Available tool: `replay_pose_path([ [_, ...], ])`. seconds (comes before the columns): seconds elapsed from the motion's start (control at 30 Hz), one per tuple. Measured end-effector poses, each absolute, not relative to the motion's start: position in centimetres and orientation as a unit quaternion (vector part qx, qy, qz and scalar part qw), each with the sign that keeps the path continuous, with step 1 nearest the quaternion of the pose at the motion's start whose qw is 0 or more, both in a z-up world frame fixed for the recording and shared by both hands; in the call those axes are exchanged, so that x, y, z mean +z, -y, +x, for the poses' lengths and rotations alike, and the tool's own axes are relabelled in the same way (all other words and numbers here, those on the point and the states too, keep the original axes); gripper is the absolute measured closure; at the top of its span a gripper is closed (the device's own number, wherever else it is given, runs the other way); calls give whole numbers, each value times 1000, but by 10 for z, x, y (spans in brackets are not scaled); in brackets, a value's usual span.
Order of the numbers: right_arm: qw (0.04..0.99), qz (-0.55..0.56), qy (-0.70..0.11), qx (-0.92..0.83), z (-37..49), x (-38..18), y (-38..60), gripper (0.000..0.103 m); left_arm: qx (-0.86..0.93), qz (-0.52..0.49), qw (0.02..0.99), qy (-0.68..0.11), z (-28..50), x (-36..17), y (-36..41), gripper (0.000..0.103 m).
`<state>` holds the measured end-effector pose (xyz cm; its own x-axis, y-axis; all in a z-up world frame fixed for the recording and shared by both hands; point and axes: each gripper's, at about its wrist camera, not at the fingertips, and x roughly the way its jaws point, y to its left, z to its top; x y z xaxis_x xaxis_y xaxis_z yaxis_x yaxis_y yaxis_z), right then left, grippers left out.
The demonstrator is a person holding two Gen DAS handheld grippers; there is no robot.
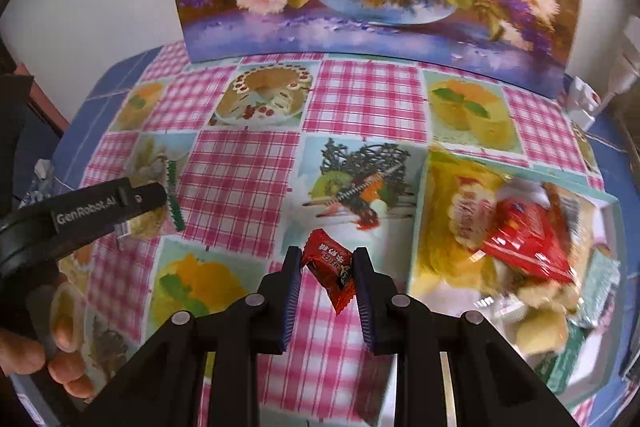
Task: Organize snacks
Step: 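Carry the biscuit with left tool while right tool carries the red candy to tray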
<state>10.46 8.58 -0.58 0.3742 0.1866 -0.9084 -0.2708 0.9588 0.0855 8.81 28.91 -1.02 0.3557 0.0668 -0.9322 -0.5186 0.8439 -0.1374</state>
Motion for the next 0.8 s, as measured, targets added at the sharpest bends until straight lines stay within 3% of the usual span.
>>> replay_pose_path([
  [0.4,849,36,-521,73,78,27,1,75,104,-173,847,-492,59,52,-200,49],
  [0.8,841,99,-531,-23,63,18,108,75,-40,-110,849,-515,63,43,-71,49],
])
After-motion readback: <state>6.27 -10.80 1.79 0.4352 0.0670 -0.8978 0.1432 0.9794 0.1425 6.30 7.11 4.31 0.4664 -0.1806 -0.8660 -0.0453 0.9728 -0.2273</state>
